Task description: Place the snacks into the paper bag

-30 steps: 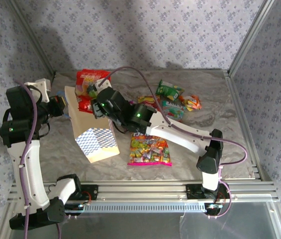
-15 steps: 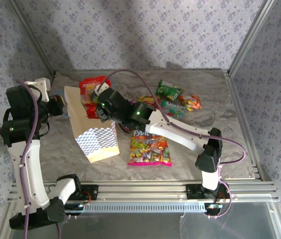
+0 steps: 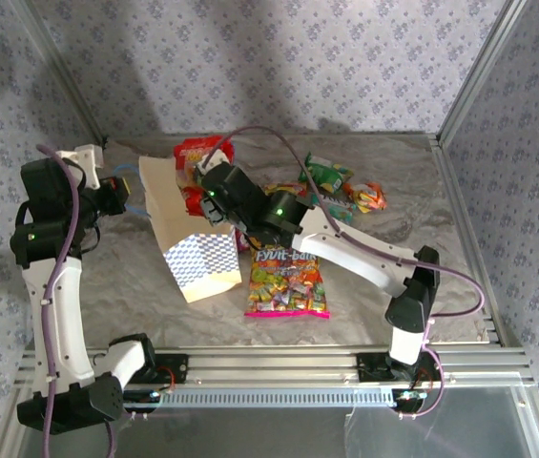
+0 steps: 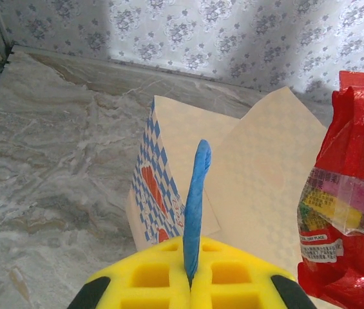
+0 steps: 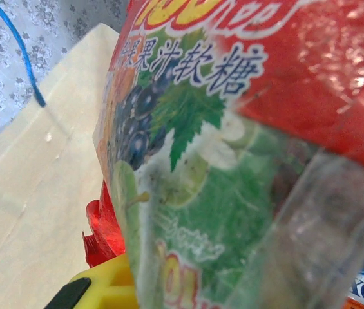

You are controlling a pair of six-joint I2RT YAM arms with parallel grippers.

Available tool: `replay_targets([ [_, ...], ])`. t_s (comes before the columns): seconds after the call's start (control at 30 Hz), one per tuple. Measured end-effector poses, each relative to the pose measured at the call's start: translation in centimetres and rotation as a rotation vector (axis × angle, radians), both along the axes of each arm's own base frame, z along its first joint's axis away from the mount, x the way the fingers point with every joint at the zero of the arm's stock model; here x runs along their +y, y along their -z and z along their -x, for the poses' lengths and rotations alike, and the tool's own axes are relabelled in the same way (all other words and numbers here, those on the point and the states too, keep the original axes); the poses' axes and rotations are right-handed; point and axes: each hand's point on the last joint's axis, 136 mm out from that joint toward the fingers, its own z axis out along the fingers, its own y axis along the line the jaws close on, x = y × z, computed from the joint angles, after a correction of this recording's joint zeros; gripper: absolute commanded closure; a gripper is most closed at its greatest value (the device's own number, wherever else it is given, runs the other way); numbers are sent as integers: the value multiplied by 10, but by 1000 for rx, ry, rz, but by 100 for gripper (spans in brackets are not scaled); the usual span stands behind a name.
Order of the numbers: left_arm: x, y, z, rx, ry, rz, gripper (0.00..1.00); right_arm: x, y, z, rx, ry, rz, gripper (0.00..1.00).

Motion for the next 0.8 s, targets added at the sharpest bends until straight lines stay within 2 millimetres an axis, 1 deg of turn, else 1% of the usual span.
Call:
replay_targets([
  [0.1, -3, 0, -1, -10, 19, 7, 100, -1, -4, 2, -2, -3, -7, 100],
  [0.33, -10, -5, 0, -39, 57, 20, 100, 3, 0, 11, 41, -57, 7, 100],
  [0.53, -12, -7, 0, -48, 68, 24, 100, 20, -6, 19, 74, -136, -21, 100],
  [0.8, -12, -6, 0, -48, 71, 19, 100, 33, 10, 26, 131, -193, -21, 100],
])
